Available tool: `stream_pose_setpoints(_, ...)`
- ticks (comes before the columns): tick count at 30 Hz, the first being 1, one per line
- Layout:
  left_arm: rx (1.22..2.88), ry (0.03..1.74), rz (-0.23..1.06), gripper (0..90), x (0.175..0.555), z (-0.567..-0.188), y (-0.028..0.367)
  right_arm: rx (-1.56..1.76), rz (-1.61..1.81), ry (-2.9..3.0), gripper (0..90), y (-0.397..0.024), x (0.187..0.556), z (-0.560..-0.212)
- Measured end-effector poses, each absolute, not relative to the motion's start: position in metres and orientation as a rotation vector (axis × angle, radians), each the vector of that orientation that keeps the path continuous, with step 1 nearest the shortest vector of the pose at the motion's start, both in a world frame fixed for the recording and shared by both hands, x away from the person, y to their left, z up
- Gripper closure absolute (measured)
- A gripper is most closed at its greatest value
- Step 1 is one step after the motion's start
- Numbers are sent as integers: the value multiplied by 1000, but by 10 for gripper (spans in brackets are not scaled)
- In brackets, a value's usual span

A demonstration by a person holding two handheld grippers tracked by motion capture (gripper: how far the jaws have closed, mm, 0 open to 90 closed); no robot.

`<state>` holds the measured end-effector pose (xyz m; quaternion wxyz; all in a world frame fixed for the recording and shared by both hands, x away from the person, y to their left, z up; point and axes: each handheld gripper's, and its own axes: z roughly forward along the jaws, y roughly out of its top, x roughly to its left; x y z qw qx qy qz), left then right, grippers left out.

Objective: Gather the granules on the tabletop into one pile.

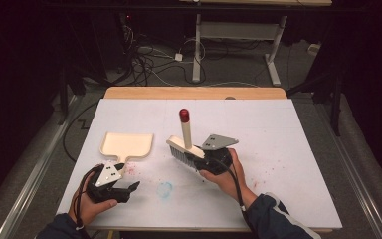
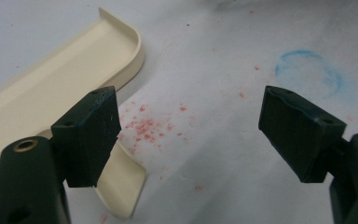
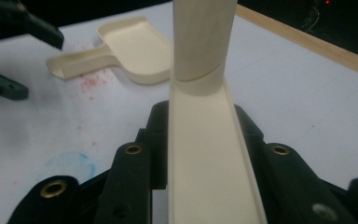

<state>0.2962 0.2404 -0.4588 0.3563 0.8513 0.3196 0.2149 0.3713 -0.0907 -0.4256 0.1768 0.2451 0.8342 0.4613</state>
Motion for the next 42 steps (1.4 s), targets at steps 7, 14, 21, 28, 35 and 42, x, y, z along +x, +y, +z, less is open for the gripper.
stream_pose_setpoints(7, 2203, 824, 547, 201, 297, -459, 240, 686, 1211, 2396, 672, -85, 380, -431)
stream_pose_setpoints(14, 2201, 826, 550, 201, 296, -459, 240, 719, 1143, 2425, 672, -108, 373, -418)
stream_pose_setpoints(21, 2209, 818, 551, 202, 296, -459, 239, 736, 1169, 2388, 672, -139, 361, -403)
stream_pose_setpoints(28, 2210, 817, 552, 201, 296, -459, 240, 694, 1298, 2376, 672, -158, 350, -394)
stream_pose_setpoints(35, 2204, 813, 562, 201, 295, -457, 240, 569, 1446, 2469, 671, -154, 331, -409)
stream_pose_setpoints(42, 2203, 813, 572, 201, 294, -457, 241, 516, 1441, 2522, 671, -148, 326, -417)
